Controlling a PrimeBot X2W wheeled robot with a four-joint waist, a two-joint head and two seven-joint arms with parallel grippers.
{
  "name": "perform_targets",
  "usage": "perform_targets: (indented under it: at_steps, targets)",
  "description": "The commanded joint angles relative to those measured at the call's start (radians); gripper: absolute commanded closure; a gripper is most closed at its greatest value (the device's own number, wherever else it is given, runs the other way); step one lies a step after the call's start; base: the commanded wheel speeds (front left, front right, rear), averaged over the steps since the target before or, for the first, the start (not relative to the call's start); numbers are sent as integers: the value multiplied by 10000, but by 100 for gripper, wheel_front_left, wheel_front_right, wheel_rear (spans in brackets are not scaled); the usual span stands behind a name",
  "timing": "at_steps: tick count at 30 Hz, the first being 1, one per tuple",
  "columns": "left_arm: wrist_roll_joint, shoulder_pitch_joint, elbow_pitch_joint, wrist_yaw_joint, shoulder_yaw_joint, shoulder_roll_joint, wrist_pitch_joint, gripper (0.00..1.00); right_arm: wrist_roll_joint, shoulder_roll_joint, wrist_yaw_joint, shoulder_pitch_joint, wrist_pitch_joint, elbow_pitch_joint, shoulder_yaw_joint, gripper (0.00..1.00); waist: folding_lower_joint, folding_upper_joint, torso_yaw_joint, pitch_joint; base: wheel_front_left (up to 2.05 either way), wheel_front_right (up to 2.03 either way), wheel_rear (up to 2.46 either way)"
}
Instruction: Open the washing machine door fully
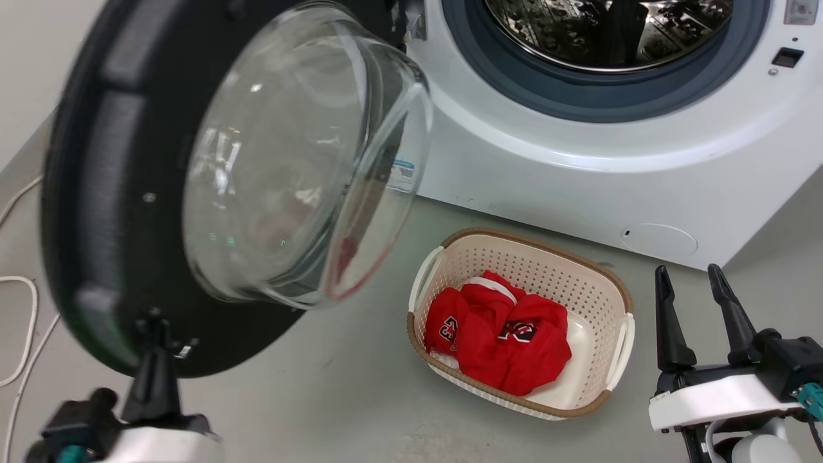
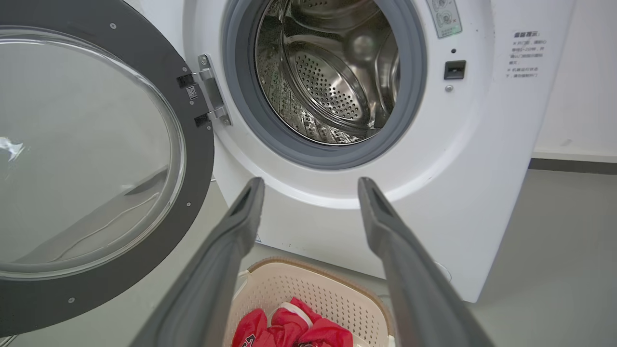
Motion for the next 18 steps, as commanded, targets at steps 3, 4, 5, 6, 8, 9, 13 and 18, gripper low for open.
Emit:
perform_targets:
  at_steps: [3, 4, 5, 6, 8, 9, 13, 18]
  targets:
    - [-287, -670, 582, -201, 818, 291, -69, 100, -49, 8, -3, -227, 9, -71, 32, 0, 0, 0, -264, 226, 0, 0, 0]
    - [-311, -886, 809, -289, 1080, 402, -60, 100, -65, 8, -3, -263, 30, -104, 59, 0, 0, 0, -352, 310, 0, 0, 0]
    - [-377, -1101, 1061, -414, 1369, 492, -60, 100, -104, 8, -3, -329, 44, -140, 68, 0, 0, 0, -431, 408, 0, 0, 0]
    - [-397, -1260, 1340, -535, 1571, 551, -55, 100, -128, 8, -3, -349, 58, -155, 51, 0, 0, 0, -510, 479, 0, 0, 0]
    - [-356, -1666, 1793, -769, 2029, 678, -48, 100, -167, 8, -3, -398, 116, -212, 48, 0, 0, 0, -677, 637, 0, 0, 0]
    - [-316, -1857, 2020, -862, 2275, 746, -48, 100, -194, 8, -3, -434, 133, -238, 30, 0, 0, 0, -746, 708, 0, 0, 0]
    - [-78, -2542, 2908, -1287, 3109, 1045, -47, 100, -248, 8, -3, -581, 158, -355, 39, 0, 0, 0, -981, 971, 0, 0, 0]
    - [274, -3241, 4070, -1702, 3997, 1376, -48, 100, -286, 8, -3, -648, 158, -410, 10, 0, 0, 0, -1209, 1139, 0, 0, 0]
